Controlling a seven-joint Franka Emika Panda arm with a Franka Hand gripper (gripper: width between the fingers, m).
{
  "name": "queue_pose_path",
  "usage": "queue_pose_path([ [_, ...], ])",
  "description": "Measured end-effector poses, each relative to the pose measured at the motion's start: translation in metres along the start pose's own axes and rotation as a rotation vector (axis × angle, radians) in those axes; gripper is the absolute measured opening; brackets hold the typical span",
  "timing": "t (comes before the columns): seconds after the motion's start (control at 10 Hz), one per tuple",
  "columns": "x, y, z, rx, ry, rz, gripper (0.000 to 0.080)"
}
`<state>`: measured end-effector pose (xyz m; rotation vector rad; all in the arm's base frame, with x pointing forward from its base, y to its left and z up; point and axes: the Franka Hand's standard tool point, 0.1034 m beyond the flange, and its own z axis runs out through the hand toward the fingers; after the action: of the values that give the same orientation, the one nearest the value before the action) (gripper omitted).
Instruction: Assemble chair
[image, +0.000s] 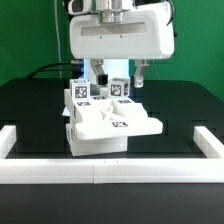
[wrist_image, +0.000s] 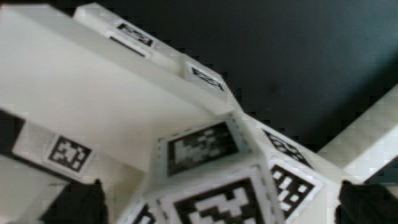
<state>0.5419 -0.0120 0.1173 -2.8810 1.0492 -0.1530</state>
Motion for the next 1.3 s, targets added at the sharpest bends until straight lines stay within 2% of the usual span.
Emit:
queue_pose_path([
  [0.2,0.0,0.0007,0.0004,-0.01,0.004,-0.128,0.0648],
  [0.4,-0.0001,0.0012,0.0006,-0.013,0.004,-0.14,0.0648],
  [0.5,-0.0001,0.0012,0.0007,-0.013,0.004,-0.14,0.0536],
  [0.6,-0.0001,0.0012,0.0007,-0.013,0.004,-0.14,0.0536],
  [0.7,-0.0001,0.0011,0.0006,-0.013,0.005,-0.127,0.0352],
  [0.8,-0.0001,0.0012,0.0006,-0.013,0.005,-0.11,0.0285],
  [0.9,-0.0001,0.0012,0.0006,-0.013,0.005,-0.101,0.0285],
  [1.3,-0.001,-0.001,0.0005,-0.006,0.007,0.216,0.0285],
])
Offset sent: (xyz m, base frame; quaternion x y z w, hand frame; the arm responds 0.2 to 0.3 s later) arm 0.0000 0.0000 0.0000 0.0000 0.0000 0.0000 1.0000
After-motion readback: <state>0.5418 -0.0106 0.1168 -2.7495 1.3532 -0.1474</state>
